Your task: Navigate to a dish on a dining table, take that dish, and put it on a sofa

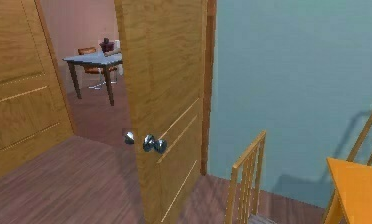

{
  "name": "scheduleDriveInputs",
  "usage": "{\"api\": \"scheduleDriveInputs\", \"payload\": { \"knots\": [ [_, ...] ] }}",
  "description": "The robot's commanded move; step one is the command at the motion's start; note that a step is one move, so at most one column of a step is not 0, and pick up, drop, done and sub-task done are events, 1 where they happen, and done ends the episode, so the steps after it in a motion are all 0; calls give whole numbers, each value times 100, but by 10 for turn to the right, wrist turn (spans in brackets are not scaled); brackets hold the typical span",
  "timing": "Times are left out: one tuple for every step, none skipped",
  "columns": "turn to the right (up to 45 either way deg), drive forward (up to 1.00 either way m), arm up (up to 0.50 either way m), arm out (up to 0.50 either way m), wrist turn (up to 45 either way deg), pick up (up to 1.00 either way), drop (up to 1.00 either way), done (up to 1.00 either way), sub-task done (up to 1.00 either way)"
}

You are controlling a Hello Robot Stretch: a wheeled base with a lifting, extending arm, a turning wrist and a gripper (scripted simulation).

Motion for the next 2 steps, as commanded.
{"api": "scheduleDriveInputs", "payload": {
  "knots": [
    [0, 0, 0, 0, 450, 0, 0, 0, 0],
    [0, 0, 0, 0, 360, 0, 0, 0, 0]
  ]
}}
